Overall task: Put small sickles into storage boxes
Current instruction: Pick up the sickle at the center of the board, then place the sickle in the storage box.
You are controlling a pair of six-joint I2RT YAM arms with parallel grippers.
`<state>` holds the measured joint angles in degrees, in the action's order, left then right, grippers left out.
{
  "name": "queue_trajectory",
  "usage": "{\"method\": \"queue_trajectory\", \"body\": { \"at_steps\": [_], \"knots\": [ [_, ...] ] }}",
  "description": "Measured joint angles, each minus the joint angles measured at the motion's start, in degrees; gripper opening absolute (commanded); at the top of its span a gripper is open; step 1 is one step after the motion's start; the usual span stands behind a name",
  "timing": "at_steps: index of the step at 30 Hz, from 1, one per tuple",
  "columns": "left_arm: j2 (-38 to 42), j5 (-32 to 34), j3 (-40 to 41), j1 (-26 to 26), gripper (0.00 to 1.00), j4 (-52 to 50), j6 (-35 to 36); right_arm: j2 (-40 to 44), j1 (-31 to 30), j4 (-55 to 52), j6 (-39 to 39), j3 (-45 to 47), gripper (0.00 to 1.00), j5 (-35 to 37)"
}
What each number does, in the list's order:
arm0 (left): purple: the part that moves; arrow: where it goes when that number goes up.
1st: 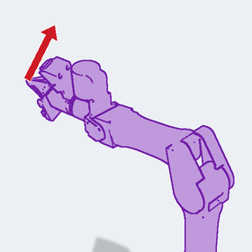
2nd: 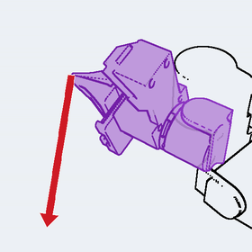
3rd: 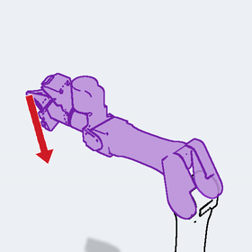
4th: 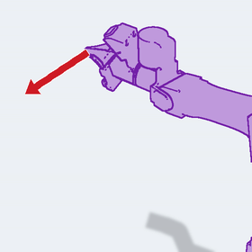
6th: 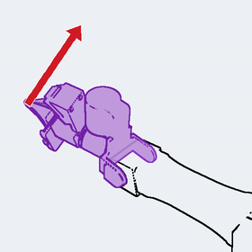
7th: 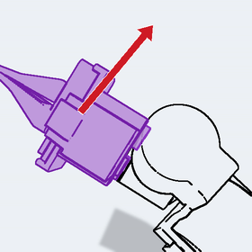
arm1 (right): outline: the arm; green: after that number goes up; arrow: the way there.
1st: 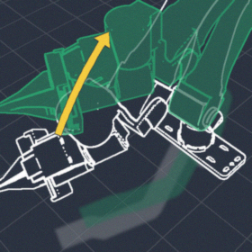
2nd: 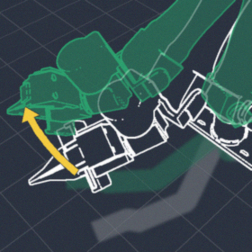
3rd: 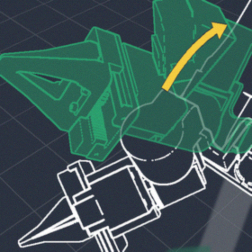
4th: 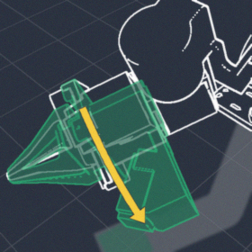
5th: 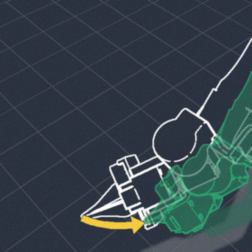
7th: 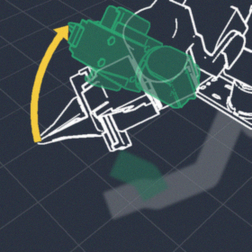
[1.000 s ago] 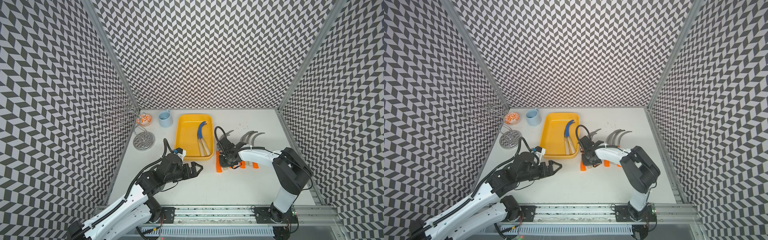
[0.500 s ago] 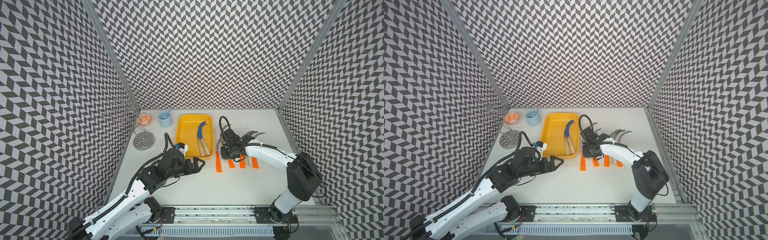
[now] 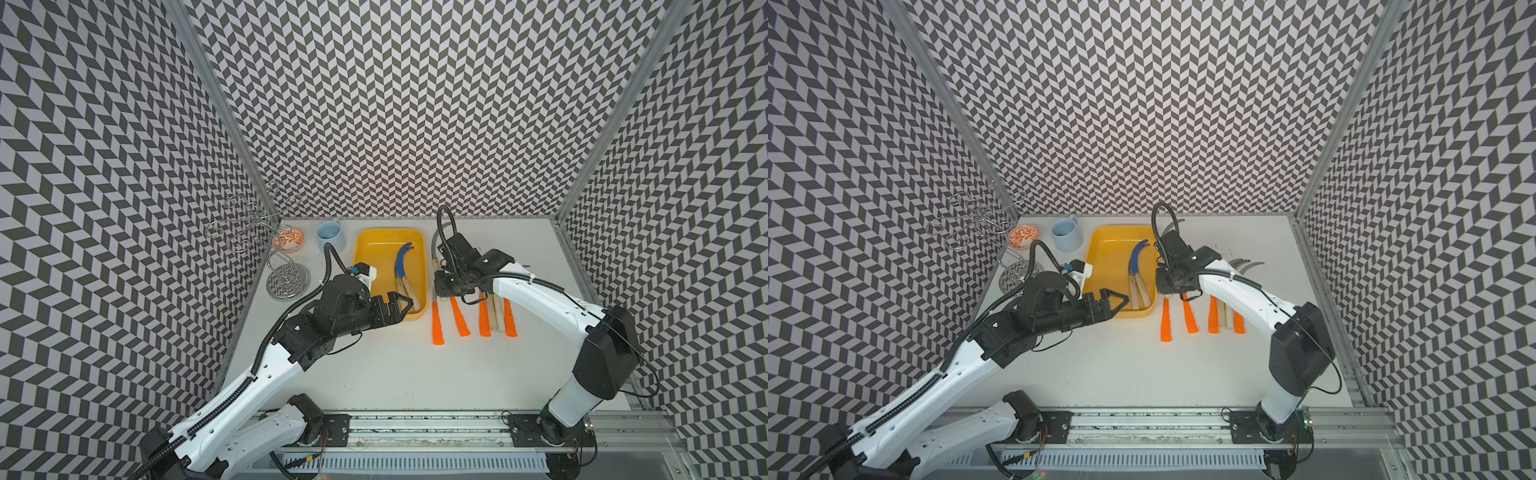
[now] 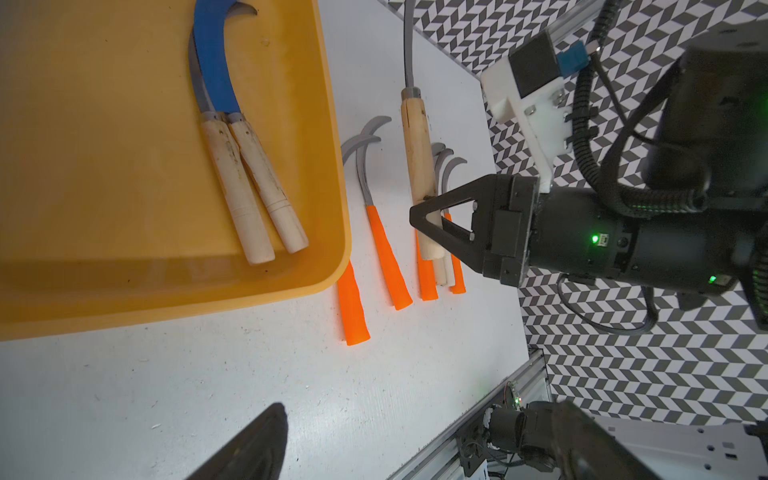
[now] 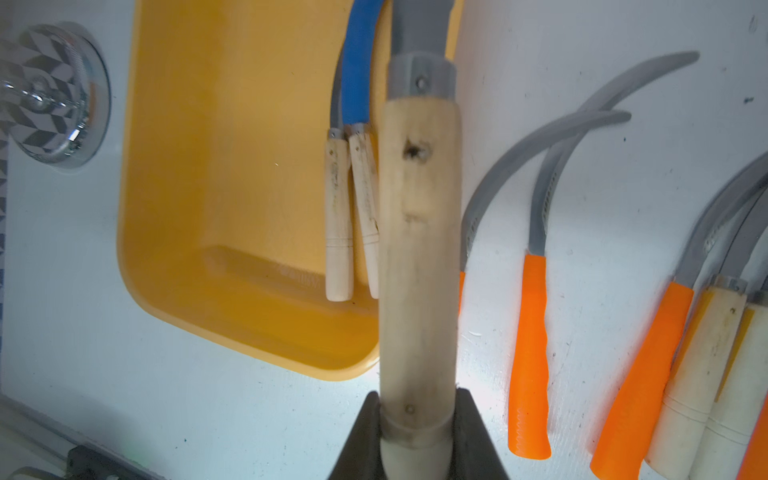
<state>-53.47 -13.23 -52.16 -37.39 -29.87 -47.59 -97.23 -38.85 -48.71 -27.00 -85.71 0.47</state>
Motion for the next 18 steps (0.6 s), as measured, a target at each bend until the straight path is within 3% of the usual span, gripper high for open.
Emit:
{"method": "queue_trajectory", "body": {
  "at_steps": [10,18],
  "knots": [
    [-1.75,-4.07,-1.55,10.16,1.00,-0.28,3.06,-10.75,-1.99,-2.29,1.66,-14.47,0.03,-0.09],
    [-1.31,-6.95,1.05,16.15,1.00,0.00,4.50,-18.25,-3.78,-2.73,2.89,-19.23,0.03,-0.02]
  ]
}}
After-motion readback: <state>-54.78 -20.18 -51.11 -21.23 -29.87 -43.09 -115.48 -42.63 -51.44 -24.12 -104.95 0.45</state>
